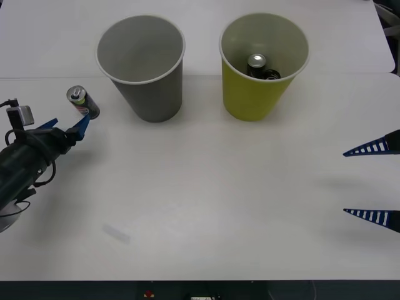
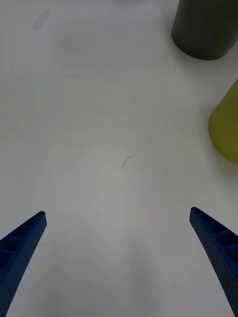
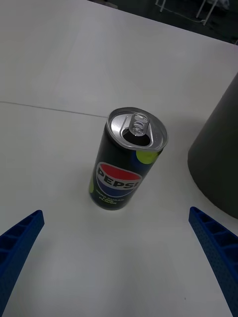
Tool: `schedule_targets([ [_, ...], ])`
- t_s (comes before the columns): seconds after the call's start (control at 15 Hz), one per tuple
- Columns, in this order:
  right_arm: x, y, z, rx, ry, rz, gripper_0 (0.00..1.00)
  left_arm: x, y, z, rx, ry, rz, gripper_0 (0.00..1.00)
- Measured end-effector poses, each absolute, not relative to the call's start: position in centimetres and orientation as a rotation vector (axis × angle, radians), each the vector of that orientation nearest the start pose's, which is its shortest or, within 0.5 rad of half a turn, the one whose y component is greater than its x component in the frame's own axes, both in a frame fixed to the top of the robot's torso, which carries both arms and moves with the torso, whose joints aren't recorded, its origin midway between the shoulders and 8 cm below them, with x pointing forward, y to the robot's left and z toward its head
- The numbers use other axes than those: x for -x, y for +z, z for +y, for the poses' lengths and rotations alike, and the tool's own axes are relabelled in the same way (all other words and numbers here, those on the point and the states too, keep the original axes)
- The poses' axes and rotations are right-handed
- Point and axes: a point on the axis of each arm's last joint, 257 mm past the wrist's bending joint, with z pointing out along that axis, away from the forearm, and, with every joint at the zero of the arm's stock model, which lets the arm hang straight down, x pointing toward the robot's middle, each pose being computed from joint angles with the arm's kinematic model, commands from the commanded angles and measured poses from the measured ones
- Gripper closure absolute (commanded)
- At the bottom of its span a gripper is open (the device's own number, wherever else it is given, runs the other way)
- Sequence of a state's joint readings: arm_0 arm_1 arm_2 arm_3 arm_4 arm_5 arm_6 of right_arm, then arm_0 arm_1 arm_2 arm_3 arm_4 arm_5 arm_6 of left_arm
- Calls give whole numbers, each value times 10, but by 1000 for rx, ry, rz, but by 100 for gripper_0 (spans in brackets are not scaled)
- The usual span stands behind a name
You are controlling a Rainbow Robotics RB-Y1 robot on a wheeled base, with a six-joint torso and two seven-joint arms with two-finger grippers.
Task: Put the can into the green bin and the plastic bottle into the gray bin
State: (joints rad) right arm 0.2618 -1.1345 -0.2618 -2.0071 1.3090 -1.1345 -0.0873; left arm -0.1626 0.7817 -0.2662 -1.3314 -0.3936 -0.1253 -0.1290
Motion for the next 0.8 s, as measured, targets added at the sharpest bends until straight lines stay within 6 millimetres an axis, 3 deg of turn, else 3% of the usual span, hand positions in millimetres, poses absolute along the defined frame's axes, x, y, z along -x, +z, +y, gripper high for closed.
schedule_targets([
  [0.4,-341,-167,-286,1634,209,1596,0,-613,-224,355,69,-295,1731,0],
  [0.8,-341,-167,-286,1634,209,1596,0,-639,-221,345,77,-287,1735,0],
])
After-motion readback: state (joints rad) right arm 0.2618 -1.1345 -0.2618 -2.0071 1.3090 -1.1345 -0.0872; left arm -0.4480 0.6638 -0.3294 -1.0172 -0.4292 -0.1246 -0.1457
